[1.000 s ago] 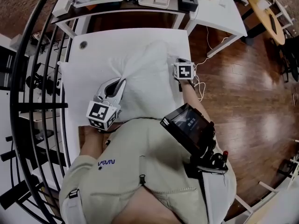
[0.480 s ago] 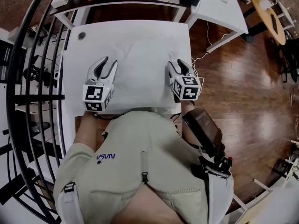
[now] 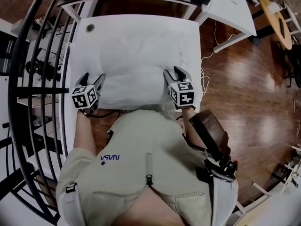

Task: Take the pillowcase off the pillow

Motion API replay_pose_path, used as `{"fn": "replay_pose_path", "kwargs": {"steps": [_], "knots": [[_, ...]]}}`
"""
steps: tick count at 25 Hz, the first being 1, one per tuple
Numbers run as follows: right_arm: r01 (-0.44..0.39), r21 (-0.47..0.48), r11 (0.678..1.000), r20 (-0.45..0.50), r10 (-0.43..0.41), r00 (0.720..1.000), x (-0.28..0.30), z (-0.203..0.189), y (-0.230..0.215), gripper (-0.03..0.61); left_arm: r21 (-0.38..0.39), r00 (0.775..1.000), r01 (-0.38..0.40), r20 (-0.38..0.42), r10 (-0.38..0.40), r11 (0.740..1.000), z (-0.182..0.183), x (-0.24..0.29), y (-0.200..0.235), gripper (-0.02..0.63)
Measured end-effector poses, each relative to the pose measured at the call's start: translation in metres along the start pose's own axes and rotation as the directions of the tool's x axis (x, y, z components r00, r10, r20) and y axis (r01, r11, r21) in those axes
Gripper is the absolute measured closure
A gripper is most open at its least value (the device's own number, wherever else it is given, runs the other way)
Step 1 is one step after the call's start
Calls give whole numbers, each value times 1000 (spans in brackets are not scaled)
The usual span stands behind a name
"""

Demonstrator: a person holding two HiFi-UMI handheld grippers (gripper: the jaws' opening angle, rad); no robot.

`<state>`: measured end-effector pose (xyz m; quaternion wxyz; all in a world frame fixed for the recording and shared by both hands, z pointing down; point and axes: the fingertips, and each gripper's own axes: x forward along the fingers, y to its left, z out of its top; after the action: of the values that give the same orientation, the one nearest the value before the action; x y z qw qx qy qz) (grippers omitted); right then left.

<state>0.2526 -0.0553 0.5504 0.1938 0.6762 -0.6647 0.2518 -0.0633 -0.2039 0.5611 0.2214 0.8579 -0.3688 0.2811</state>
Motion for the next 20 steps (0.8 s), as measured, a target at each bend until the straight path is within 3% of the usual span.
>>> {"fn": "replay_pose_path", "kwargs": {"steps": [4, 6, 10, 14, 17, 20], "knots": [[83, -30, 996, 93, -80, 992, -11, 23, 6, 526, 71, 998, -1, 66, -4, 997, 24, 1, -9, 497], [107, -20, 994, 165, -102, 981, -22, 41, 7, 557, 68, 992, 12, 122, -20, 998, 42, -9, -12, 576], [157, 22, 987, 264, -157, 952, -50, 70, 2, 565, 50, 972, 56, 225, -66, 997, 82, -27, -24, 588], [234, 79, 969, 276, -247, 929, -75, 75, -33, 565, 132, 949, 131, 271, -163, 983, 120, -19, -63, 584], [242, 70, 968, 211, -251, 945, -56, 61, -59, 556, 161, 956, 147, 230, -182, 976, 125, 13, -74, 577], [224, 47, 973, 119, -228, 966, -19, 33, -74, 526, 161, 979, 113, 151, -138, 980, 102, 45, -62, 538]]}}
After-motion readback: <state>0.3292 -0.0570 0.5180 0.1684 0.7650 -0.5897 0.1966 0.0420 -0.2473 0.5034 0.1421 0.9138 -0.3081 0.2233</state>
